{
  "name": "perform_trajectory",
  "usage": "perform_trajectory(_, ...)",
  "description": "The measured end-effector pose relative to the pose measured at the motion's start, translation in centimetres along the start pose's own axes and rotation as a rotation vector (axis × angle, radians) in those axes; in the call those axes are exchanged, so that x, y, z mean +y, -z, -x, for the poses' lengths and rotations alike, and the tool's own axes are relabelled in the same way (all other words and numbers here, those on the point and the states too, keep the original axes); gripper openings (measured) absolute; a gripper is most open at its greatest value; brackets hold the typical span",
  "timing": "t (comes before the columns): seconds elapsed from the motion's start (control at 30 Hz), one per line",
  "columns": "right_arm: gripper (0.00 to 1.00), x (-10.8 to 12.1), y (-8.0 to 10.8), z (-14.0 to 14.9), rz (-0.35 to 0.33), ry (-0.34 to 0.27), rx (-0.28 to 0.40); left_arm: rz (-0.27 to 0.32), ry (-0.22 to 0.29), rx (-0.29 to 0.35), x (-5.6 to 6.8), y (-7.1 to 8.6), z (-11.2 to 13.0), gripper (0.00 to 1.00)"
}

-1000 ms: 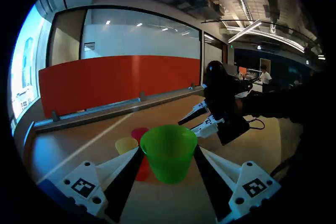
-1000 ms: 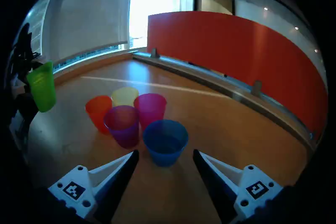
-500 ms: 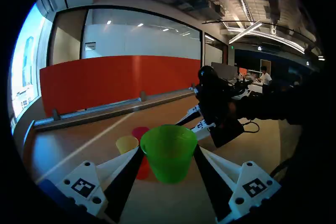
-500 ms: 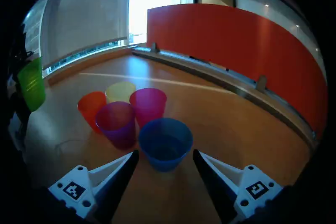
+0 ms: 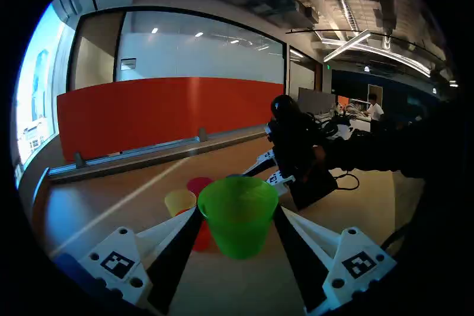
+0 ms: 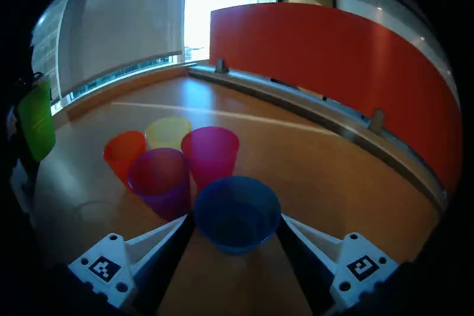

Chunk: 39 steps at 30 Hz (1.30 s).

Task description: Pour water

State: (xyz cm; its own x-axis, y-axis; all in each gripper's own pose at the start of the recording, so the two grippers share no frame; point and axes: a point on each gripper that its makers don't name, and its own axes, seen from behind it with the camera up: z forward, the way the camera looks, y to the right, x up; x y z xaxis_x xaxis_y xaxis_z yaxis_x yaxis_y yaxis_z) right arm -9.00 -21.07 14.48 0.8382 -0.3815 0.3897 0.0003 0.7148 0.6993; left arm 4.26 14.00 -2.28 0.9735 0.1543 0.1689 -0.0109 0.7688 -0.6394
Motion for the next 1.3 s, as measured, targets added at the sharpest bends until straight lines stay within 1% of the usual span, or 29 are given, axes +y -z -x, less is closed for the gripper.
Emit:
perform_trajectory(0.13,1.00,0.3,0.0,0.0,0.007,0.003,0.001,0.001,-0.001,0.001,0.0,0.0,-0.1,0.85)
perform_trajectory(0.3,0.96,0.3,0.0,0.0,0.003,0.001,0.001,0.004,-0.003,0.002,0.2,0.1,-0.1,0.85)
perform_trajectory(0.53,0.91,0.2,-0.3,-0.1,0.003,-0.005,0.005,0.006,0.001,0.000,0.1,-0.1,0.0,0.85)
perform_trajectory(1.0,0.89,0.0,-0.2,0.0,-0.003,-0.019,0.015,0.003,0.000,-0.001,-0.1,-0.2,0.0,0.85)
perform_trajectory(1.3,0.89,-0.7,0.6,-0.5,-0.012,-0.010,0.030,0.003,-0.003,0.001,0.1,0.0,0.0,0.85)
